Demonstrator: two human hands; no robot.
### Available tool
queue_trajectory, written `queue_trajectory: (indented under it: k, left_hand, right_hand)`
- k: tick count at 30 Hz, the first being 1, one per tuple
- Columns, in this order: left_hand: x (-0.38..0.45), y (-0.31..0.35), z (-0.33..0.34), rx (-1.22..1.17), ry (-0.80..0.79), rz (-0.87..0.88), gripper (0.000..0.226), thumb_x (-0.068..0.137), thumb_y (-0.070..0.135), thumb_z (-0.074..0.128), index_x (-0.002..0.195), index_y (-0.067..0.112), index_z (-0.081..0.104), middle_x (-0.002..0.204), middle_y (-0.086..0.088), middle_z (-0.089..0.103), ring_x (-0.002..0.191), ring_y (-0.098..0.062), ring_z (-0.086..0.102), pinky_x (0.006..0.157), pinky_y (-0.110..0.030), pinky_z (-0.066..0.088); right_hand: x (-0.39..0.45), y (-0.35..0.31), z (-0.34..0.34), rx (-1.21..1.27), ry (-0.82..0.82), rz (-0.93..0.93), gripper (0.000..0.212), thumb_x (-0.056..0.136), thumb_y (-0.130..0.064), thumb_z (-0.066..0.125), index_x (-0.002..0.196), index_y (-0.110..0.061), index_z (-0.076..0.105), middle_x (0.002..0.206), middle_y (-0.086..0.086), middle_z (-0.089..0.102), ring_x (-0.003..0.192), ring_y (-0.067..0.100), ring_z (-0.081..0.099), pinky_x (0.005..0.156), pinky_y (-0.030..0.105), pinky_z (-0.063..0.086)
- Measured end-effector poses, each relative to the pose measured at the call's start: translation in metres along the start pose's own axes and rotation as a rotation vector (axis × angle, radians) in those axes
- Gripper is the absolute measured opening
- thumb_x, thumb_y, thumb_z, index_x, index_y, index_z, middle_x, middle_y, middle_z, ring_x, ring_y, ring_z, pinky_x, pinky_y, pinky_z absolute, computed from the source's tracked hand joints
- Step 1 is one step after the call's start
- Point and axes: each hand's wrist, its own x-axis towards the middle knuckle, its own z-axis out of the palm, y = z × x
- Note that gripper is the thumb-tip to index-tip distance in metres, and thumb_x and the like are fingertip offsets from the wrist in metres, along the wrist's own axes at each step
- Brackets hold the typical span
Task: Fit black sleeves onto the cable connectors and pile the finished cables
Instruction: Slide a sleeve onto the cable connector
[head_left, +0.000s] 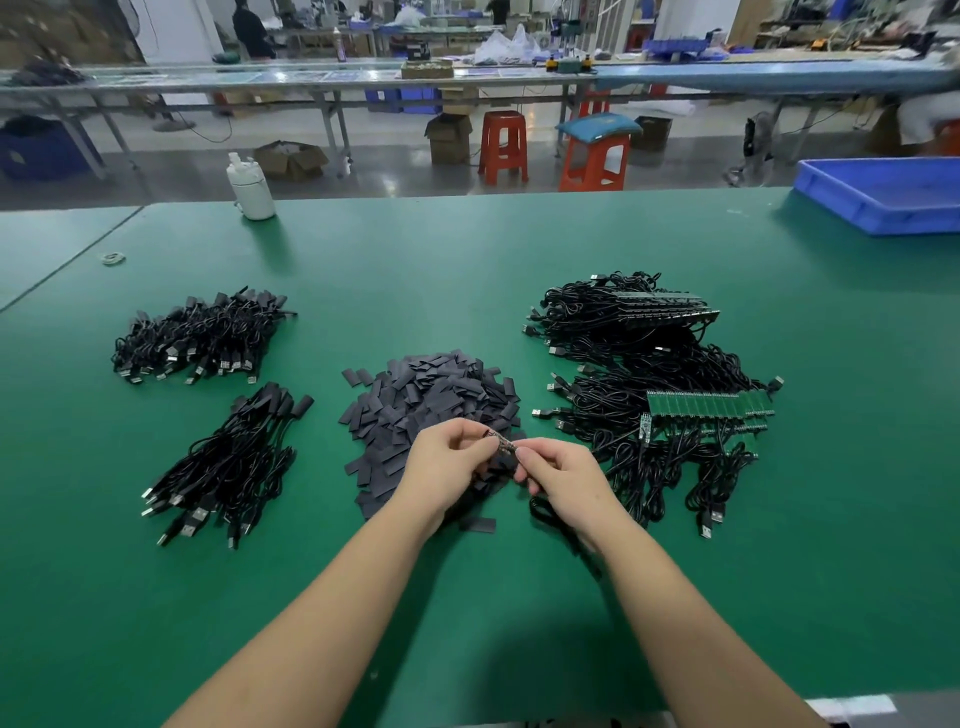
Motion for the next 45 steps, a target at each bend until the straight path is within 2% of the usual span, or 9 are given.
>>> queue_trajectory:
  k: [5,8,10,17,22,26,31,37,45]
  left_hand:
    - [-0.005,-0.029,-0.019,0.573,-0.002,0.162,0.005,0.087,0.031,0.07,0.087,0.026,0.071,0.083,0.006,0.072,0.076,-0.01,0.064,0.072,-0.024,0.052]
    - [-0.012,-0.043,-0.019,1.137,-0.178,0.298,0.027,0.087,0.05,0.062,0.111,0.037,0.065,0.106,0.01,0.071,0.101,-0.016,0.063,0.084,-0.03,0.051]
    - [-0.013,-0.051,-0.017,1.277,-0.22,0.325,0.036,0.088,0.051,0.06,0.122,0.038,0.059,0.113,0.005,0.07,0.107,-0.02,0.063,0.085,-0.032,0.05]
    - [-0.008,-0.055,-0.014,1.169,-0.285,0.247,0.018,0.087,0.044,0.065,0.094,0.03,0.055,0.095,0.01,0.065,0.092,-0.017,0.058,0.073,-0.03,0.043]
    - [-0.006,-0.048,-0.016,1.148,-0.356,0.35,0.018,0.083,0.04,0.069,0.081,0.03,0.054,0.086,0.013,0.05,0.082,-0.01,0.051,0.068,-0.027,0.04]
    - [-0.005,-0.042,-0.027,0.735,-0.308,0.215,0.015,0.089,0.026,0.068,0.082,0.025,0.055,0.075,0.005,0.068,0.061,-0.009,0.065,0.051,-0.016,0.042]
    - [-0.004,-0.04,-0.039,0.307,-0.207,0.056,0.013,0.096,0.011,0.059,0.108,0.016,0.065,0.067,-0.005,0.068,0.048,-0.018,0.059,0.043,-0.025,0.045]
    - [-0.004,-0.049,-0.045,0.468,-0.187,0.155,0.03,0.093,0.013,0.066,0.123,0.016,0.065,0.078,-0.002,0.056,0.045,-0.005,0.055,0.051,-0.016,0.048]
    - [-0.003,-0.047,-0.048,0.707,-0.169,0.36,0.025,0.091,0.025,0.067,0.116,0.025,0.071,0.086,0.015,0.063,0.064,0.008,0.055,0.069,-0.012,0.042]
  right_hand:
    - [0.007,0.014,0.006,-0.023,0.03,0.054,0.011,0.095,-0.029,0.066,0.096,-0.023,0.076,0.052,-0.018,0.059,0.044,0.002,0.04,0.046,0.013,0.034]
    - [0.01,0.017,0.005,0.086,0.052,0.118,0.007,0.093,-0.022,0.07,0.094,-0.02,0.076,0.065,-0.013,0.067,0.046,0.002,0.045,0.05,0.015,0.041]
    - [0.011,0.018,0.005,0.19,0.005,0.165,0.008,0.093,-0.015,0.07,0.097,-0.012,0.075,0.079,-0.001,0.073,0.053,0.005,0.053,0.056,0.021,0.049]
    - [0.014,0.023,-0.001,0.272,-0.023,0.192,0.012,0.092,-0.004,0.067,0.103,-0.008,0.072,0.093,0.005,0.078,0.055,0.011,0.061,0.051,0.022,0.051]
    - [0.013,0.033,0.0,0.267,-0.031,0.22,0.015,0.093,-0.005,0.066,0.108,-0.008,0.07,0.09,0.007,0.078,0.054,0.011,0.057,0.049,0.022,0.048]
    - [0.01,0.04,0.003,0.27,-0.071,0.236,0.015,0.095,-0.008,0.065,0.109,-0.01,0.069,0.09,0.008,0.077,0.056,0.012,0.057,0.051,0.024,0.049]
    - [0.005,0.043,0.009,0.281,-0.144,0.251,0.012,0.094,-0.01,0.066,0.106,-0.013,0.071,0.091,0.008,0.077,0.058,0.012,0.06,0.053,0.024,0.054]
    - [0.004,0.042,0.012,0.235,-0.216,0.247,0.013,0.095,-0.01,0.065,0.107,-0.013,0.071,0.09,0.008,0.077,0.057,0.012,0.06,0.051,0.023,0.05]
    - [0.001,0.039,0.009,0.171,-0.29,0.253,0.014,0.096,-0.009,0.064,0.108,-0.012,0.071,0.085,0.004,0.075,0.053,0.007,0.054,0.05,0.021,0.049]
